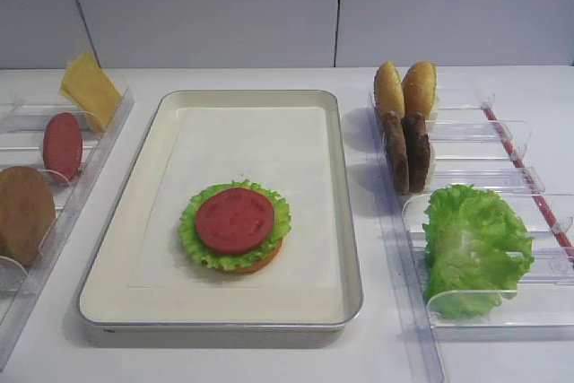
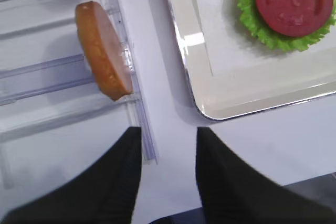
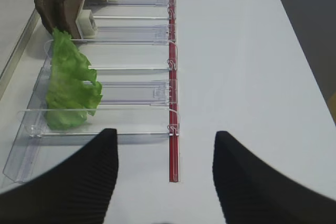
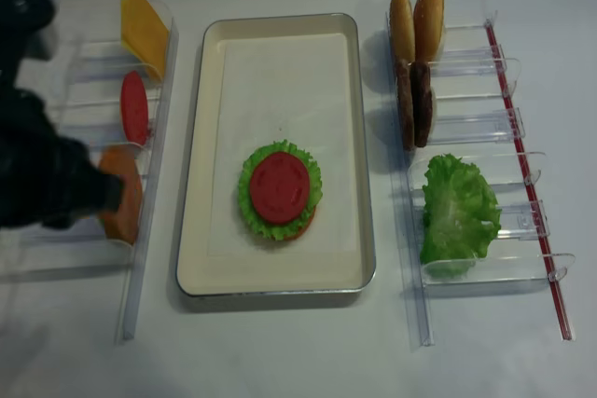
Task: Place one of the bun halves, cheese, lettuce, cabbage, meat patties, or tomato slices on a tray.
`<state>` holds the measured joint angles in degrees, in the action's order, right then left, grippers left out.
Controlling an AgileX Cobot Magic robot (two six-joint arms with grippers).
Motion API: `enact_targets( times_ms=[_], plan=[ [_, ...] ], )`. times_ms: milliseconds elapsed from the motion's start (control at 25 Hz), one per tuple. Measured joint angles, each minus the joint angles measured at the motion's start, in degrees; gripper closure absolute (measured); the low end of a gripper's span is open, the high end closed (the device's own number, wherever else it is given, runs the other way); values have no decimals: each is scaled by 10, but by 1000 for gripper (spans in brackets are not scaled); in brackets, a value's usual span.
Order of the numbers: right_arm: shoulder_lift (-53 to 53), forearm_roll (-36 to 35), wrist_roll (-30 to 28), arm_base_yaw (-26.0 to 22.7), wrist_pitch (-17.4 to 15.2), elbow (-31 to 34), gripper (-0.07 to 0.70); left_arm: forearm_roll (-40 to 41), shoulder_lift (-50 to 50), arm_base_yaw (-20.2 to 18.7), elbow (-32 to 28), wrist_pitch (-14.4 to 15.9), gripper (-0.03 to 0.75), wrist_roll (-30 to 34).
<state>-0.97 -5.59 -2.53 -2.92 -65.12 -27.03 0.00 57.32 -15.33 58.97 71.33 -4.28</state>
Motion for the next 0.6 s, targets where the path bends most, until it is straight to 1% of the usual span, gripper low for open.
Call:
enact_targets(
  times_ms=[200,360,600],
  plan=[
    [0,0,0,0,0,0,193,20,-121,0,-31,5,480,-8],
    [0,0,0,0,0,0,193,22,-201,0,-44,9,482,-7],
    [0,0,0,0,0,0,193,22,-331,0,-80,13,484,15]
  ],
)
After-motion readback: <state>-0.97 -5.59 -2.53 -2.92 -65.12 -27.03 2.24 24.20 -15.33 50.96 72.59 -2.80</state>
